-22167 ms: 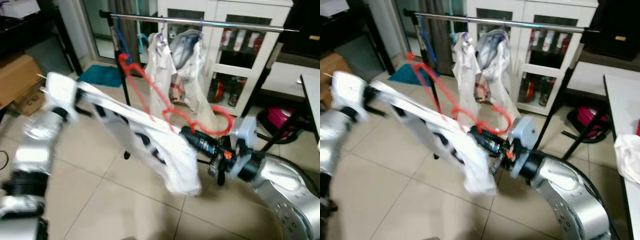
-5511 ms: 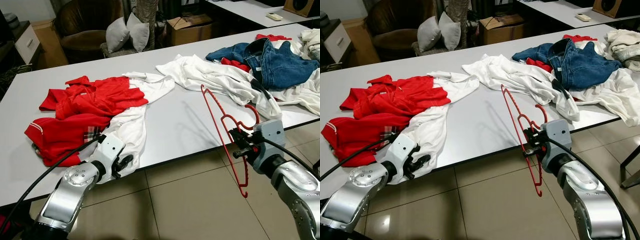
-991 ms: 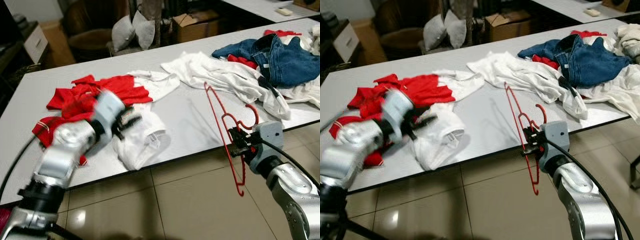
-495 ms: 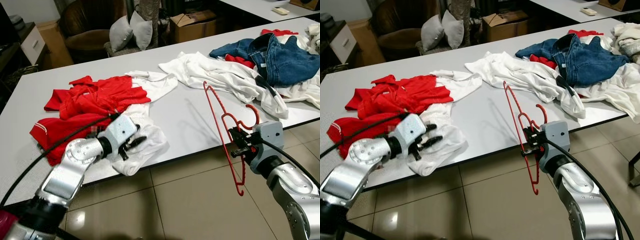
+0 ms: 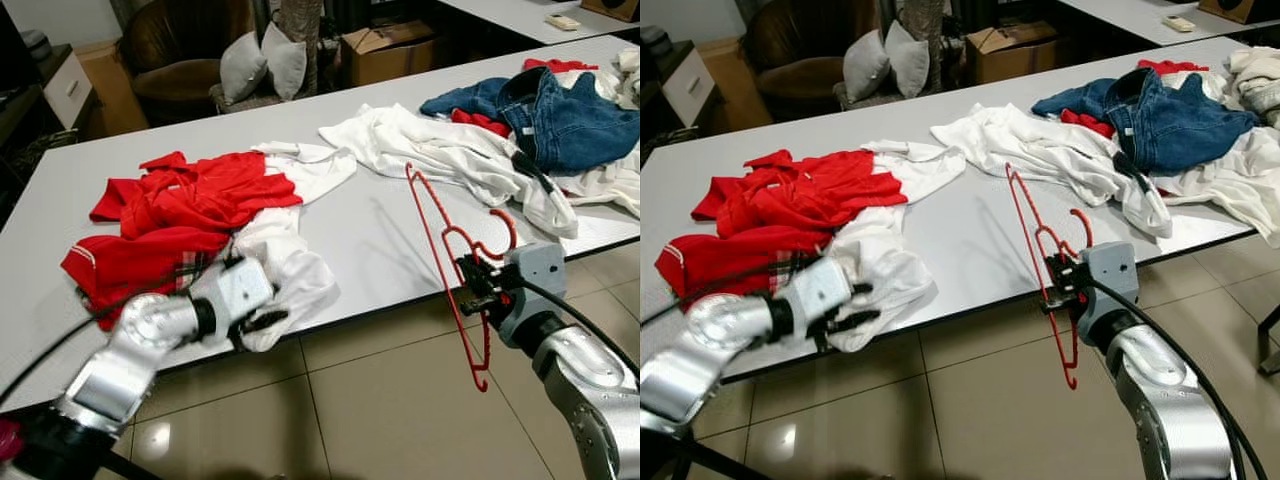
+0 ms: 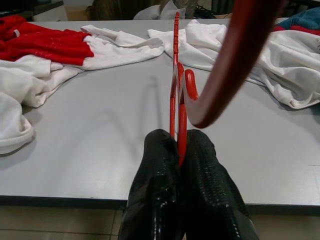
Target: Hang hanger
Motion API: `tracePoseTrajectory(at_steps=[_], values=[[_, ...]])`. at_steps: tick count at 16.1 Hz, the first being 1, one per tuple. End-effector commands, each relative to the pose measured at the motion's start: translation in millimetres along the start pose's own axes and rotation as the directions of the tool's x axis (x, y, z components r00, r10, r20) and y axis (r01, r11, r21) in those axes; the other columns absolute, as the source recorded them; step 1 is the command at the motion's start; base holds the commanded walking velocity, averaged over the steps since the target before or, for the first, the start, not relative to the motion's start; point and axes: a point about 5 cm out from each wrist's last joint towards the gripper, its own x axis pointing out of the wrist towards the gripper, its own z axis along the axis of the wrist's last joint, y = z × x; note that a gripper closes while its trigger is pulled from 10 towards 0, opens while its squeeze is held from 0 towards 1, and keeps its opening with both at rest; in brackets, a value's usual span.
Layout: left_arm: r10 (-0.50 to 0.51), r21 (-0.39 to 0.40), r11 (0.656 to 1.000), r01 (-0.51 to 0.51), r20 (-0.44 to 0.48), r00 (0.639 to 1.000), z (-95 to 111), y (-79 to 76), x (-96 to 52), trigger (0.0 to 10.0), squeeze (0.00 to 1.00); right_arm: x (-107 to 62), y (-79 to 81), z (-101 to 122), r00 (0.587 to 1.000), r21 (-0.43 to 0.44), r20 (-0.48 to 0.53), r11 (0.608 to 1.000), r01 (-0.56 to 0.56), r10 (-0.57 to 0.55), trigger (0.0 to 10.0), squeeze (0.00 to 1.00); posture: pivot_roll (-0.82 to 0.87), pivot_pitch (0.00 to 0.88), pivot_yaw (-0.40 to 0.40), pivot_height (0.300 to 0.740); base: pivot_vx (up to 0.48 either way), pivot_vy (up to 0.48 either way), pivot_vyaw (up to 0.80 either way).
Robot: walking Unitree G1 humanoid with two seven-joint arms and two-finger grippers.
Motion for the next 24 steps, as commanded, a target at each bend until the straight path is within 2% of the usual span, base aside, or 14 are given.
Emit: tracePoseTrajectory(at_steps=[1,3,7,8,9,10,15,21,24], values=[[0.037,0.018,0.999,-0.036,-0.060,0.997,-10,5.0,0.8,10.0,0.00,0.2,1.4,3,1.000,-0.008,0.010,1.000,-0.008,0.008,10.0,0.00,-0.18,0.000,0.136,0.740,0.000,0.000,0.00],[0.091,0.032,0.996,-0.088,-0.096,0.991,-16,10.3,4.0,10.0,0.00,-0.7,0.7,2,1.000,-0.007,0.008,1.000,-0.004,0.004,10.0,0.00,-0.18,0.000,0.136,0.740,0.000,0.000,0.00],[0.109,0.026,0.994,-0.107,-0.104,0.989,-18,13.3,8.0,10.0,0.00,-1.1,-0.2,3,1.000,-0.005,0.010,1.000,0.002,-0.002,10.0,0.00,-0.18,0.000,0.141,0.740,0.000,0.000,0.00],[0.090,0.006,0.996,-0.090,-0.096,0.991,-18,11.1,9.9,9.2,0.00,-1.3,0.2,3,1.000,-0.003,0.009,1.000,0.002,-0.002,10.0,0.00,-0.18,0.000,0.141,0.740,0.000,0.000,0.00],[0.071,-0.013,0.997,-0.072,-0.089,0.994,-19,8.4,11.5,3.5,0.00,-1.3,-0.1,3,1.000,-0.003,0.009,1.000,0.003,-0.003,10.0,0.00,-0.18,0.000,0.142,0.740,0.000,0.000,0.00],[0.060,-0.019,0.998,-0.061,-0.085,0.995,-20,6.3,12.5,0.0,0.00,-1.2,-0.5,3,1.000,-0.002,0.009,1.000,0.004,-0.004,10.0,0.00,-0.18,0.000,0.141,0.740,0.000,0.000,0.00],[0.038,-0.042,0.998,-0.041,-0.071,0.997,-22,2.0,15.2,0.0,0.00,-1.0,-0.3,3,1.000,-0.005,0.010,1.000,0.002,-0.002,10.0,0.00,-0.18,0.000,0.139,0.740,0.000,0.000,0.00],[0.089,-0.063,0.994,-0.091,-0.032,0.995,-20,6.6,21.6,0.0,0.00,-0.1,-1.3,4,1.000,-0.010,0.008,1.000,-0.002,0.002,10.0,0.00,-0.19,0.000,0.132,0.740,0.000,0.000,0.00],[0.156,-0.211,0.969,-0.133,0.099,0.983,-3,17.9,18.3,0.0,0.00,-1.3,-3.3,4,1.000,-0.011,0.008,1.000,0.000,0.000,10.0,0.00,-0.19,0.000,0.131,0.740,0.000,0.000,0.00]])
